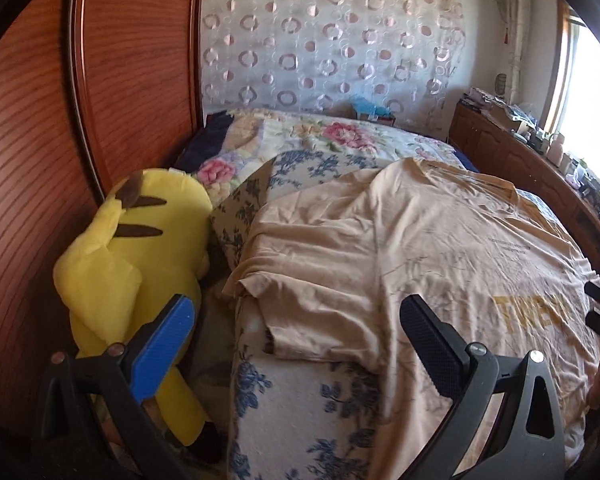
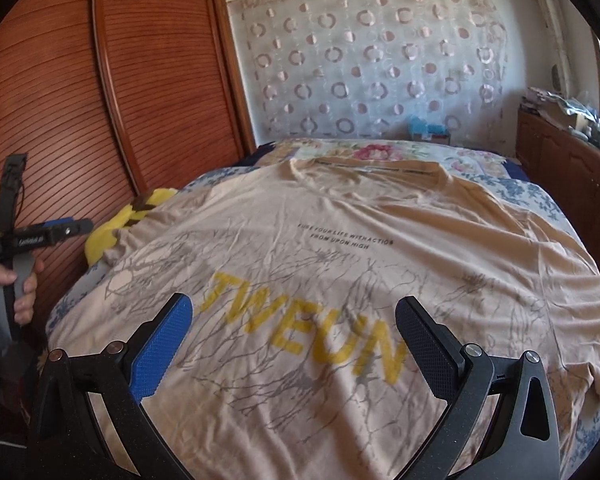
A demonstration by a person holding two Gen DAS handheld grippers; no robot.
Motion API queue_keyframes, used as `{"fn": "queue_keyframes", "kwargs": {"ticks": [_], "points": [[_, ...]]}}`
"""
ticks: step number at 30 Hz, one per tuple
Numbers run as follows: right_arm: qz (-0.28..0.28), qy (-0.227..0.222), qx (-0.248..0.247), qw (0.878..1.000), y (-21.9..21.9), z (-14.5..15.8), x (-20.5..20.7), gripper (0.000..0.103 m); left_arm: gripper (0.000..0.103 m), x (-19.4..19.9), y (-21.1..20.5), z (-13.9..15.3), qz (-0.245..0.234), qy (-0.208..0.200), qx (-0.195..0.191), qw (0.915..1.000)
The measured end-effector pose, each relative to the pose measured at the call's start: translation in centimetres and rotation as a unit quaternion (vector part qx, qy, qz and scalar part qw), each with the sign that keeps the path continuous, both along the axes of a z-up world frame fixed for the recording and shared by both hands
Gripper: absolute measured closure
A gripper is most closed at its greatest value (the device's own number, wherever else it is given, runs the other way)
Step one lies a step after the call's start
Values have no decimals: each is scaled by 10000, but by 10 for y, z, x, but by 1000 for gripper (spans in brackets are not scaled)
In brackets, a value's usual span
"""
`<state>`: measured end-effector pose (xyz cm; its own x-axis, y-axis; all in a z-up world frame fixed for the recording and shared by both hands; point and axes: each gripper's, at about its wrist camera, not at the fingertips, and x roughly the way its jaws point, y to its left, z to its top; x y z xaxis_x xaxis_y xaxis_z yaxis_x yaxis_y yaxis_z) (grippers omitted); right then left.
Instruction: Fold small clothes
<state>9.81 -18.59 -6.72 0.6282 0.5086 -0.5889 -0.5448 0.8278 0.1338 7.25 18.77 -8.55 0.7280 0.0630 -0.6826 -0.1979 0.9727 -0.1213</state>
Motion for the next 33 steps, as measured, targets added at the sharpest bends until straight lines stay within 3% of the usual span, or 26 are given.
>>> {"fn": "queue_keyframes", "kwargs": {"ticks": [2, 7, 14, 19, 21, 23, 29, 33], "points": [[60, 22, -186, 9998, 8, -5, 1, 0, 1, 8, 10, -8, -22, 156, -210, 9997], [179, 106, -411, 9989, 22, -9, 4, 0, 16, 29, 31, -31, -68, 497, -729, 9961], [264, 135, -481, 9984, 33, -14, 2, 0, 62, 49, 48, -43, 13, 899, -1143, 9894], [195, 201, -448, 9986, 31, -16, 2, 0, 71, 54, 42, -46, -237, 1044, -923, 9900], [204, 182, -449, 9986, 32, -16, 2, 0, 80, 52, 39, -42, -201, 1016, -691, 9922], [185, 161, -422, 9988, 31, -15, 2, 0, 97, 50, 35, -35, -231, 918, -425, 9946], [188, 219, -354, 9990, 29, -16, 3, 0, 99, 43, 10, 2, -479, 435, 238, 9976], [226, 222, -405, 9987, 32, -17, 2, 0, 99, 47, -15, 32, -801, 138, 260, 9964]]}}
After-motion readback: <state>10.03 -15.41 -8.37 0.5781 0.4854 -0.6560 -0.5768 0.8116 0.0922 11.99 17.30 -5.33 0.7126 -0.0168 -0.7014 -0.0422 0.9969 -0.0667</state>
